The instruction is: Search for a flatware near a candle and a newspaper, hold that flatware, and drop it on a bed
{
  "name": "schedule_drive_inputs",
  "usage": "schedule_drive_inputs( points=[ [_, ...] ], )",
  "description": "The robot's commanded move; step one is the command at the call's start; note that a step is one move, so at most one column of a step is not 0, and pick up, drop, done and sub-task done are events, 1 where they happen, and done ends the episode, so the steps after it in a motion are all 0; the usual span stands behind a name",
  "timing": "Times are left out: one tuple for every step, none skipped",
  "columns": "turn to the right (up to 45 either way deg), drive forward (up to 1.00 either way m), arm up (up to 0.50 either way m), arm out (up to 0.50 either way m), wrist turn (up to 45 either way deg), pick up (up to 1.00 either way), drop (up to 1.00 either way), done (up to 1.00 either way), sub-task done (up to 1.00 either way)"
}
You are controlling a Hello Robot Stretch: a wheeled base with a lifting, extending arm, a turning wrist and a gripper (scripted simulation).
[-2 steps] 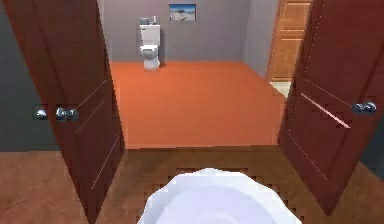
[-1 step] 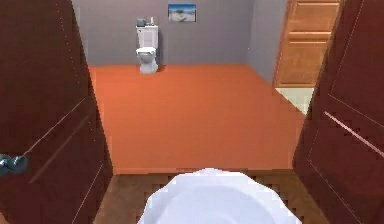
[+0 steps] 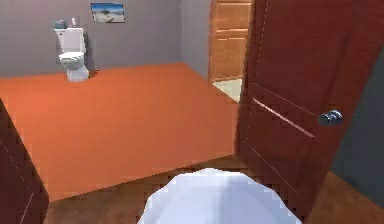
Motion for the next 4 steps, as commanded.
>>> schedule_drive_inputs(
  points=[
    [0.0, 1.0, 0.0, 0.0, 0.0, 0.0, 0.0, 0.0, 0.0],
    [0.0, 0.85, 0.0, 0.0, 0.0, 0.0, 0.0, 0.0, 0.0],
    [33.0, 0.0, 0.0, 0.0, 0.0, 0.0, 0.0, 0.0, 0.0],
    [0.0, 1.0, 0.0, 0.0, 0.0, 0.0, 0.0, 0.0, 0.0]
  ],
)
